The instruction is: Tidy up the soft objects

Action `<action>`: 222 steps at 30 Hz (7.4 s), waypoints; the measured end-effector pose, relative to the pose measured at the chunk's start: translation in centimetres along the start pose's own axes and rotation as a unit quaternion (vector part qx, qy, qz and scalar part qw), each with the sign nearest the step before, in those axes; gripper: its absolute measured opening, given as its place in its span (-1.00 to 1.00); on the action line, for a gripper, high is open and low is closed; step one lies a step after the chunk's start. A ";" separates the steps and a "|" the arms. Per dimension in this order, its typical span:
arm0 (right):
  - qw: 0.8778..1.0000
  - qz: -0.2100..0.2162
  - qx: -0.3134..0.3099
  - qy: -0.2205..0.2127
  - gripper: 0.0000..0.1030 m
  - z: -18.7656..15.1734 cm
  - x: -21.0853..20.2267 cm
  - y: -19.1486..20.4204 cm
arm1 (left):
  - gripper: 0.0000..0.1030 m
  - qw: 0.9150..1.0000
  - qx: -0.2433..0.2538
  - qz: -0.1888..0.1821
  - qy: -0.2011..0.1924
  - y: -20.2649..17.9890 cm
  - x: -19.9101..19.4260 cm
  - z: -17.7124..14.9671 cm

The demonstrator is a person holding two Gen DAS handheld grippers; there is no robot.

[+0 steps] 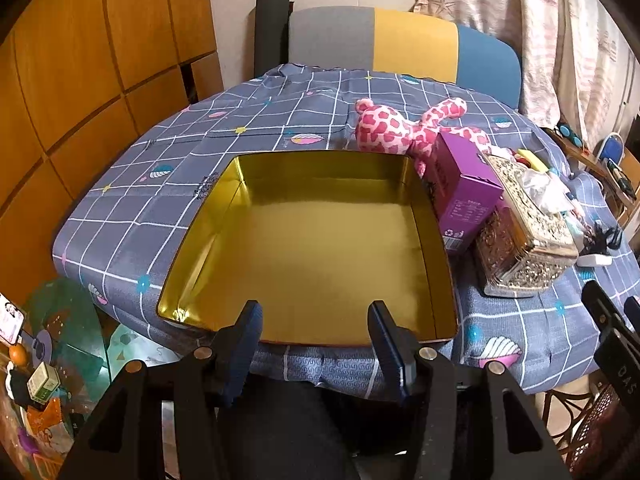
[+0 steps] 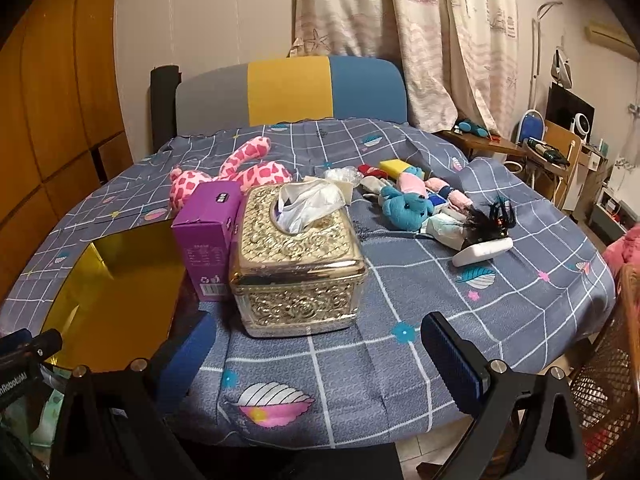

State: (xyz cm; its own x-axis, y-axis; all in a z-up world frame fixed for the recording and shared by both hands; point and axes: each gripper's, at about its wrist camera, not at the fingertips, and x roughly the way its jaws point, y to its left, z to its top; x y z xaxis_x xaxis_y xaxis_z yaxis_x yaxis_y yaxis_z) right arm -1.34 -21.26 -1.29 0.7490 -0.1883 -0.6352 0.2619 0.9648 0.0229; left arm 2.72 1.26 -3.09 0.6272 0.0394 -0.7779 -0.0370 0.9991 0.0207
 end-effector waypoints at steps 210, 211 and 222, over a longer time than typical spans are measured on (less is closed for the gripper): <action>0.910 0.315 -0.095 0.254 -0.41 5.5 21.9 26.5 | 0.32 0.979 -0.161 -0.121 0.033 15.4 10.9 5.2; 0.912 0.310 -0.099 0.251 -0.39 5.6 22.4 27.1 | 0.32 0.978 -0.165 -0.122 0.034 15.6 10.9 5.0; 0.923 0.301 -0.068 0.231 0.03 6.9 23.3 27.6 | 0.32 0.975 -0.180 -0.126 0.042 16.2 10.7 4.1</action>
State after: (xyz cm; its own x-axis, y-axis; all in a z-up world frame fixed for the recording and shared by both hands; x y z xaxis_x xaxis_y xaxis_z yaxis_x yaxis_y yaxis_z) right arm 27.57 -0.27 -10.13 0.3866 0.4571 -0.8010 -0.2191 0.8892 0.4017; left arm 12.09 17.89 -8.51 0.5869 -0.2238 -0.7781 -0.1695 0.9058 -0.3884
